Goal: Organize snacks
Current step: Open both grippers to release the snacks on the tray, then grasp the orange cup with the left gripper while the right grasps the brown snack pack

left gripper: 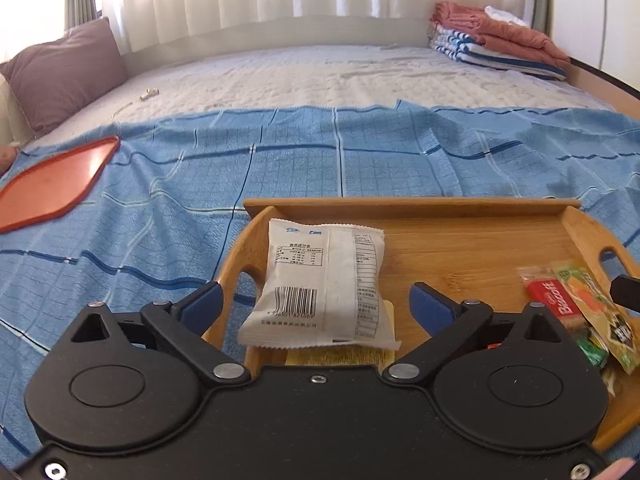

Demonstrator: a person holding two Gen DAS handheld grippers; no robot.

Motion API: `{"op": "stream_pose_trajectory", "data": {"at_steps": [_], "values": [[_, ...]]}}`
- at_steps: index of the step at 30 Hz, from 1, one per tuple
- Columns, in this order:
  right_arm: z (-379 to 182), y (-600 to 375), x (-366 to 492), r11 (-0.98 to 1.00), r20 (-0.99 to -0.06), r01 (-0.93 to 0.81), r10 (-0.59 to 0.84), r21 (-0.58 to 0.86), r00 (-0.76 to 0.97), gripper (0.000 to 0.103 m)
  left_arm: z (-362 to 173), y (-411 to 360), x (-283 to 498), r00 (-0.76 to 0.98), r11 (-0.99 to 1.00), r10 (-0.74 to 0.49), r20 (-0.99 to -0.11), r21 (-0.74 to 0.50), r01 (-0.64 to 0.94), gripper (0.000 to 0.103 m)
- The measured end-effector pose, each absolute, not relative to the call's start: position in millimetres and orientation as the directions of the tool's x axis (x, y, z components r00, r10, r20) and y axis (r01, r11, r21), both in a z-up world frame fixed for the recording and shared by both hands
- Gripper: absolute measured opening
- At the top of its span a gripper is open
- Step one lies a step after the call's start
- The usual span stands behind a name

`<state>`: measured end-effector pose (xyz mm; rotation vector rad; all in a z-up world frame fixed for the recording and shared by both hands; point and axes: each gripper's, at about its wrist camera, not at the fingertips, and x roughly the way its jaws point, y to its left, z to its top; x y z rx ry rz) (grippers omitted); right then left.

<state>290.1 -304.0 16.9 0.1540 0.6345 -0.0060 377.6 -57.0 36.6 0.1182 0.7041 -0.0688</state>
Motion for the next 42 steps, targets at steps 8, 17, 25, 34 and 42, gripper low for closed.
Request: {"op": "stream_pose_trajectory", "data": {"at_steps": [8,17,25,34,42], "values": [[34.9,-296.5,238.9,0.987,-0.564,0.036,0.059,0.156,0.824,0.097,60.7,-47.2,316.5,0.772,0.987,-0.087,-0.63,0.052,0.154,0.1],[40.0,-282.1,176.1,0.982,-0.534,0.011,0.094,0.189,0.841,0.101,72.6,-42.2,228.6,0.776,0.97,-0.181,-0.605,0.02,0.242,0.101],[33.4,-258.1,127.4,0.989,-0.516,-0.03,0.103,0.148,0.85,0.102,61.9,-33.9,170.6,0.781,0.971,-0.201,-0.591,-0.013,0.24,0.101],[18.7,-248.1,89.0,0.994,-0.519,-0.019,0.074,0.109,0.852,0.103,50.5,-25.4,130.3,0.798,0.977,-0.184,-0.573,-0.02,0.211,0.101],[-1.0,-250.9,72.0,0.995,-0.534,0.028,0.026,0.094,0.845,0.103,40.4,-24.2,108.2,0.804,0.978,-0.17,-0.57,0.001,0.207,0.101]]}}
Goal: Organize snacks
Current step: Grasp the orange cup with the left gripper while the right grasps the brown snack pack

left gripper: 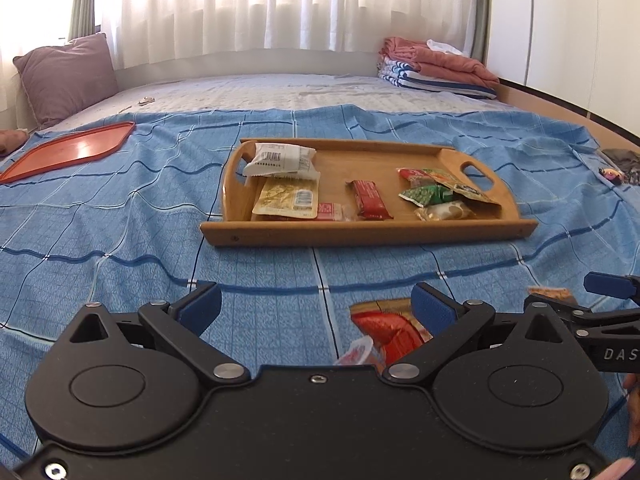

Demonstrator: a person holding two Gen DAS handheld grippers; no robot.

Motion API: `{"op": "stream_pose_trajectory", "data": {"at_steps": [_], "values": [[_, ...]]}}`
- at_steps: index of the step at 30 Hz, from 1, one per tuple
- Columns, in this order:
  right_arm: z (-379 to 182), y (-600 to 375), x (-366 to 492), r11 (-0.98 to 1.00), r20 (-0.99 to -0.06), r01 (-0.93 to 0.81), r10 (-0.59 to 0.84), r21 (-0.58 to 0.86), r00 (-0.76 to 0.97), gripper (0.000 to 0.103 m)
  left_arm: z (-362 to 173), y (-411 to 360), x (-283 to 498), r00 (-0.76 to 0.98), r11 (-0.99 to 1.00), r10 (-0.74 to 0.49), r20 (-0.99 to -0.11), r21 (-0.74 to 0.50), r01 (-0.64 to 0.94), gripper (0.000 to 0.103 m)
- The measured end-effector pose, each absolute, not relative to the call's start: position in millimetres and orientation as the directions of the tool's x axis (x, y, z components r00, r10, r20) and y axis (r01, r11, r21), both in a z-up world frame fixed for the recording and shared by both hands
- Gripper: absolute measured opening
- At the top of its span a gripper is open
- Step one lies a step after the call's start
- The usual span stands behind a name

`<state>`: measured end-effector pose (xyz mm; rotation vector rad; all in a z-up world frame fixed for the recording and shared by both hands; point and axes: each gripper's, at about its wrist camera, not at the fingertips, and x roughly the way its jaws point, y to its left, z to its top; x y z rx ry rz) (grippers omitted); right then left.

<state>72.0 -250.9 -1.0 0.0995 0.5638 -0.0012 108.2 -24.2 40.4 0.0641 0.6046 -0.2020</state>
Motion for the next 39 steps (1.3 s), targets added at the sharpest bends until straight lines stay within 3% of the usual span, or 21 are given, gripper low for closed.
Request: {"op": "stream_pose_trajectory", "data": {"at_steps": [11,17,23,34,39], "values": [[-25.3,-256.2,70.0,0.992,-0.573,0.071,0.003,0.107,0.82,0.103,24.3,-21.2,81.6,0.797,0.974,-0.201,-0.57,-0.026,0.226,0.101],[-28.9,-246.9,68.5,0.997,-0.577,0.067,-0.032,0.041,0.816,0.103,17.8,-19.6,70.5,0.792,0.971,-0.216,-0.571,-0.039,0.237,0.101],[-29.9,-242.7,67.6,0.998,-0.579,0.065,-0.046,0.011,0.814,0.103,15.7,-14.1,68.2,0.774,0.966,-0.251,-0.581,-0.096,0.242,0.087],[-30.1,-243.0,66.9,0.998,-0.576,0.065,-0.045,0.014,0.816,0.103,22.0,-10.4,54.7,0.78,0.961,-0.268,-0.565,-0.103,0.256,0.047],[-29.7,-243.2,66.3,0.998,-0.576,0.065,-0.047,0.01,0.816,0.103,16.5,-19.1,57.0,0.763,0.959,-0.238,-0.602,-0.022,0.282,0.044]]}}
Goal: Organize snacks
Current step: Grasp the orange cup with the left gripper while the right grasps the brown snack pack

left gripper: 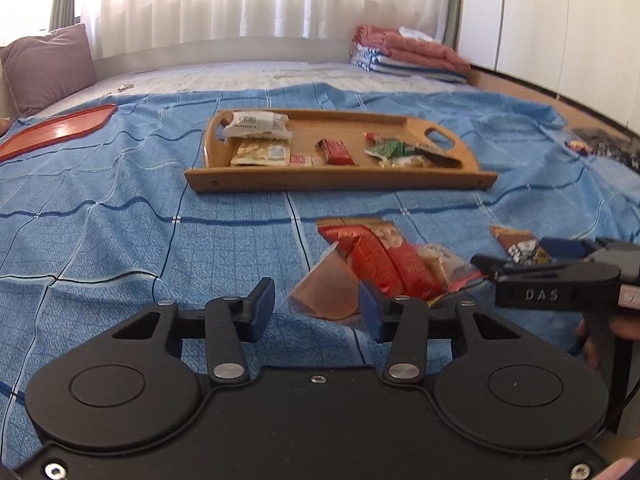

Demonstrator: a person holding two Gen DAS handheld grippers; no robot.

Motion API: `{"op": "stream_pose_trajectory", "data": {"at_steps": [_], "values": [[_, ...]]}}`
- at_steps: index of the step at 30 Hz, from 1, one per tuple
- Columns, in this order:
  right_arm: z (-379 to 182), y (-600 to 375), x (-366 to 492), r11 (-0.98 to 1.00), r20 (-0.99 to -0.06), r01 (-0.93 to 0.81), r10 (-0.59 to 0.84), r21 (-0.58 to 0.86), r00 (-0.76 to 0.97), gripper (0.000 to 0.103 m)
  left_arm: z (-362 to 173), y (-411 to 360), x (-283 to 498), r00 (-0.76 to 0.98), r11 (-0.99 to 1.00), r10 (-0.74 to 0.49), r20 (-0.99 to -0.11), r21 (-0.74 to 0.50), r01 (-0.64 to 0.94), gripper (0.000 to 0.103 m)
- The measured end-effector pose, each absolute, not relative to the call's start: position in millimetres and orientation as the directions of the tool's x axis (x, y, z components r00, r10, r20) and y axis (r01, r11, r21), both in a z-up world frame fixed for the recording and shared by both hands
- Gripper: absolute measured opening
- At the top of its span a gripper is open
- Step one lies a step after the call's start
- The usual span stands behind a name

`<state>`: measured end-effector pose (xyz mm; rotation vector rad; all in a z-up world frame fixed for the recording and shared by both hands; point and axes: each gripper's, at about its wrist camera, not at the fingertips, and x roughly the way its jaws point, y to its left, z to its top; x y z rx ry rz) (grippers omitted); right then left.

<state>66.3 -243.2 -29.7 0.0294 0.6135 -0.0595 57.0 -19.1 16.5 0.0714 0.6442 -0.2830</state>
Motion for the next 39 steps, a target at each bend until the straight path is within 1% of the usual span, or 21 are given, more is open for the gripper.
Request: {"op": "stream_pose_trajectory", "data": {"at_steps": [2,6,13,21,25,27,33,37,39], "values": [[-29.8,-243.1,66.2,0.998,-0.576,0.065,-0.047,0.011,0.816,0.103,12.2,-22.7,58.7,0.756,0.958,-0.233,-0.612,-0.01,0.287,0.044],[-29.5,-243.0,65.9,0.998,-0.576,0.064,-0.047,0.01,0.816,0.103,9.8,-32.6,64.8,0.764,0.958,-0.22,-0.606,0.012,0.285,0.044],[-29.5,-242.8,65.8,0.998,-0.576,0.064,-0.047,0.01,0.816,0.103,6.1,-39.3,81.3,0.756,0.963,-0.219,-0.616,-0.012,0.269,0.043],[-29.6,-243.1,66.2,0.998,-0.576,0.064,-0.047,0.01,0.816,0.103,3.8,-28.3,101.6,0.739,0.968,-0.249,-0.626,-0.138,0.209,0.045],[-29.6,-243.1,66.3,0.998,-0.576,0.064,-0.047,0.01,0.816,0.103,2.8,-16.5,109.1,0.74,0.951,-0.291,-0.607,-0.269,0.153,0.044],[-29.6,-243.1,66.3,0.998,-0.576,0.065,-0.047,0.01,0.816,0.103,1.8,-13.5,111.1,0.738,0.943,-0.304,-0.603,-0.299,0.144,0.043],[-30.3,-243.8,66.7,0.998,-0.58,0.063,-0.041,0.017,0.814,0.103,4.9,-16.2,104.5,0.757,0.951,-0.29,-0.585,-0.261,0.162,0.043],[-27.9,-246.5,70.3,0.998,-0.6,0.045,-0.013,0.038,0.8,0.102,13.3,-18.5,99.4,0.779,0.96,-0.275,-0.564,-0.203,0.192,0.043],[-25.1,-248.0,72.2,0.998,-0.608,0.045,-0.004,0.052,0.794,0.093,18.5,-20.0,98.0,0.791,0.965,-0.26,-0.553,-0.161,0.205,0.043]]}}
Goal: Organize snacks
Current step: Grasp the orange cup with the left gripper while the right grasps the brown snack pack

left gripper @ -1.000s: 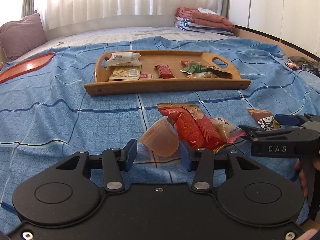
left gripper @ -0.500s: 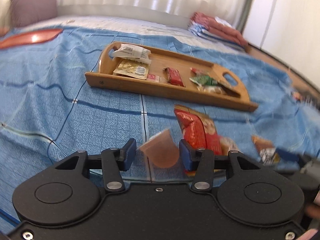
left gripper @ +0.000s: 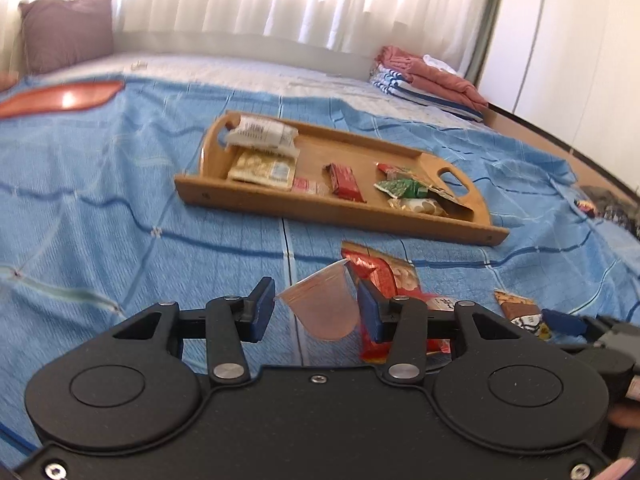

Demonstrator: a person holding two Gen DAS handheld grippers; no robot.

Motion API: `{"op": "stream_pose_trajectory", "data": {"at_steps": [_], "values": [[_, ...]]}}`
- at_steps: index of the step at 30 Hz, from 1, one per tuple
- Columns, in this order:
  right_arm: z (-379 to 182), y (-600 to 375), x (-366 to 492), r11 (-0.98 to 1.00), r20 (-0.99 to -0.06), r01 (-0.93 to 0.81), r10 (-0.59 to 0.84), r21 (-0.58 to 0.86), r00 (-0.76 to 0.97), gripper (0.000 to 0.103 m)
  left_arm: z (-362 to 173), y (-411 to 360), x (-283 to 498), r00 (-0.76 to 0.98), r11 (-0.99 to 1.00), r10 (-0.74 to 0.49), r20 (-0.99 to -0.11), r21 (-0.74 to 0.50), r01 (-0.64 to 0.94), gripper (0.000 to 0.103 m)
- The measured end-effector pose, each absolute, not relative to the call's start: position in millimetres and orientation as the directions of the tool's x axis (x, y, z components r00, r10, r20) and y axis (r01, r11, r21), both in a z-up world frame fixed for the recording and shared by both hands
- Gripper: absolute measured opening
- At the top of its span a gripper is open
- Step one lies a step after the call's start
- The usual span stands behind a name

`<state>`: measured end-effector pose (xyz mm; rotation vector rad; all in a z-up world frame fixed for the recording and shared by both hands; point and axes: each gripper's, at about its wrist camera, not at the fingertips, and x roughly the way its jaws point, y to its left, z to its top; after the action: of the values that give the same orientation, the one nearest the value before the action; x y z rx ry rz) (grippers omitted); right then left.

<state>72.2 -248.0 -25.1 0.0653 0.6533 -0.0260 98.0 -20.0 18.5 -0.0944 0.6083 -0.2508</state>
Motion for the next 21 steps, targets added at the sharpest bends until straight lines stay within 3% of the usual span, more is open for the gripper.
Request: {"op": "stream_pose_trajectory", "data": {"at_steps": [9,21], "values": [[-18.8,-247.5,69.1,0.992,-0.608,0.122,-0.079,0.029,0.79,0.053,34.6,-21.9,91.2,0.845,0.971,-0.224,-0.485,-0.034,0.238,0.043],[-2.5,-258.2,69.2,0.983,-0.589,0.132,-0.031,0.129,0.807,0.051,45.5,-28.1,93.3,0.857,0.961,-0.241,-0.455,0.013,0.278,0.043]]}}
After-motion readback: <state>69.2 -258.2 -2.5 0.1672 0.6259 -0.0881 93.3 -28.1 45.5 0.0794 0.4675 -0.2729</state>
